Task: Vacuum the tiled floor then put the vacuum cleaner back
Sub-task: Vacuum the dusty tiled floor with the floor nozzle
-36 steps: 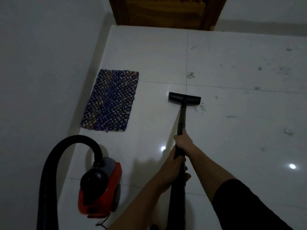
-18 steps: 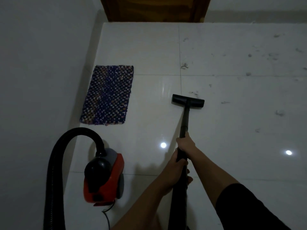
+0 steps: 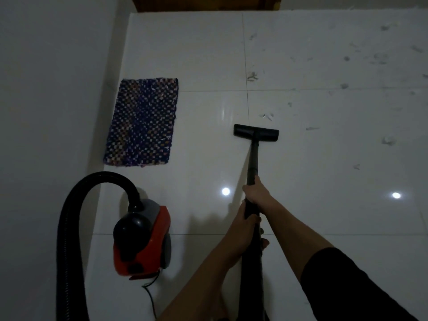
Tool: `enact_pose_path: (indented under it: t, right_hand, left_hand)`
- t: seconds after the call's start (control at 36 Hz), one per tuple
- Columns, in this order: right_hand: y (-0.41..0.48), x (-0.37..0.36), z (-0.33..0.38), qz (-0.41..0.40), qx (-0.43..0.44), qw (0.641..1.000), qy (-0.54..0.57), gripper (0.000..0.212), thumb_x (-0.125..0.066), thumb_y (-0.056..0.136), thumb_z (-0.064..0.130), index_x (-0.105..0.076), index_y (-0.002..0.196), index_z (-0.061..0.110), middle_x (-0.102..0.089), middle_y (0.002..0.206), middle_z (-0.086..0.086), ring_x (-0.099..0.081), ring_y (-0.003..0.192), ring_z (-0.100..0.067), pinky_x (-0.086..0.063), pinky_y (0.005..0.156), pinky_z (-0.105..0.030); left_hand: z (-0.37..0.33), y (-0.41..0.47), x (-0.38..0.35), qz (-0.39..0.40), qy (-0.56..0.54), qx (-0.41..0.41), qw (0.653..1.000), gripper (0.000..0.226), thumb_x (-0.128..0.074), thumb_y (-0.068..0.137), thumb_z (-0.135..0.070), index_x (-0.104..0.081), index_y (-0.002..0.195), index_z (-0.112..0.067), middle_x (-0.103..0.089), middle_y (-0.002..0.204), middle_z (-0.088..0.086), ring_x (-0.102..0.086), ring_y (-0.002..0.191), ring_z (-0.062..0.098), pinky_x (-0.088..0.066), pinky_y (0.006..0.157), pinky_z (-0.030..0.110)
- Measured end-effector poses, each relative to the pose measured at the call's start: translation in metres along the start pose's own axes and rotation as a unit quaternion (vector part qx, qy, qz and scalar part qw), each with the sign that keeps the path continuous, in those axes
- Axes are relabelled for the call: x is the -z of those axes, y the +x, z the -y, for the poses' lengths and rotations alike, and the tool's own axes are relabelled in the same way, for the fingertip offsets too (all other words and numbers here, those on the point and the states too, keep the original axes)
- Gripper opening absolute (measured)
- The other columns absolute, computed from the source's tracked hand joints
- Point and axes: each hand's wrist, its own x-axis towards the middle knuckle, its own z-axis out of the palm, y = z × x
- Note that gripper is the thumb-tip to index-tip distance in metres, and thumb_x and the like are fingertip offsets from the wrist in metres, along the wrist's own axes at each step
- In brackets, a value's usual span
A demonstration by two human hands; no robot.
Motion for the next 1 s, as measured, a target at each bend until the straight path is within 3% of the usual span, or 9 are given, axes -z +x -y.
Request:
enact_pose_path:
  t: [0.14,0.28,0.47,0.67,0.83,1.0]
  right_hand:
    - [0.013,0.003,0.016,0.016,0.007,1.0,0.006,0.072,-0.044,0.095,0.016,-0.004,0.154,0.023,-0.051,0.129,-0.022,-0.054,0.092,-0.029,-0.045,0.079,-0.035]
    - [0.037,0.015,0.038,0.023,-0.002,1.0,0.001,0.072,-0.046,0.094,0.015,-0.006,0.153,0.023,-0.046,0.133,-0.023,-0.055,0.111,-0.038,-0.047,0.097,-0.045]
    - [0.069,0.037,0.067,0.036,-0.006,0.999,-0.015,0.074,-0.045,0.095,0.013,-0.001,0.154,0.024,-0.047,0.132,-0.024,-0.056,0.109,-0.038,-0.048,0.091,-0.044]
    - [0.095,0.052,0.09,0.044,0.005,0.999,-0.018,0.074,-0.046,0.095,0.012,-0.002,0.154,0.023,-0.046,0.133,-0.025,-0.056,0.111,-0.039,-0.048,0.096,-0.048]
    - [0.125,0.064,0.126,0.042,0.014,0.999,-0.017,0.076,-0.047,0.095,0.012,-0.001,0.154,0.024,-0.047,0.133,-0.024,-0.055,0.112,-0.04,-0.047,0.098,-0.05]
    - [0.161,0.067,0.179,0.041,0.026,0.999,-0.004,0.076,-0.047,0.093,0.01,-0.004,0.153,0.024,-0.051,0.128,-0.026,-0.058,0.095,-0.036,-0.052,0.087,-0.044]
  left_hand:
    - [-0.011,0.015,0.006,-0.015,-0.007,0.009,1.0,0.04,-0.037,0.098,-0.016,-0.035,0.138,-0.02,-0.048,0.086,0.013,-0.051,0.065,0.016,-0.05,0.048,0.017]
    - [-0.032,0.034,0.002,-0.022,-0.032,-0.003,0.999,0.04,-0.035,0.099,-0.016,-0.035,0.138,-0.025,-0.045,0.087,0.012,-0.048,0.066,0.017,-0.049,0.047,0.017]
    - [-0.061,0.072,-0.011,-0.041,-0.075,0.0,0.996,0.032,-0.035,0.097,-0.013,-0.044,0.123,-0.029,-0.042,0.082,0.01,-0.045,0.062,0.015,-0.046,0.045,0.019]
    - [-0.08,0.103,-0.011,-0.059,-0.075,-0.002,0.995,0.042,-0.038,0.098,-0.017,-0.037,0.137,-0.031,-0.046,0.087,0.011,-0.049,0.067,0.017,-0.048,0.046,0.021]
    - [-0.109,0.137,-0.001,-0.054,-0.055,-0.015,0.997,0.04,-0.037,0.099,-0.019,-0.034,0.137,-0.03,-0.046,0.087,0.01,-0.05,0.068,0.016,-0.049,0.048,0.02]
    - [-0.152,0.181,0.026,-0.051,-0.057,-0.016,0.997,0.044,-0.036,0.1,-0.018,-0.029,0.142,-0.031,-0.045,0.085,0.01,-0.049,0.063,0.015,-0.047,0.045,0.021]
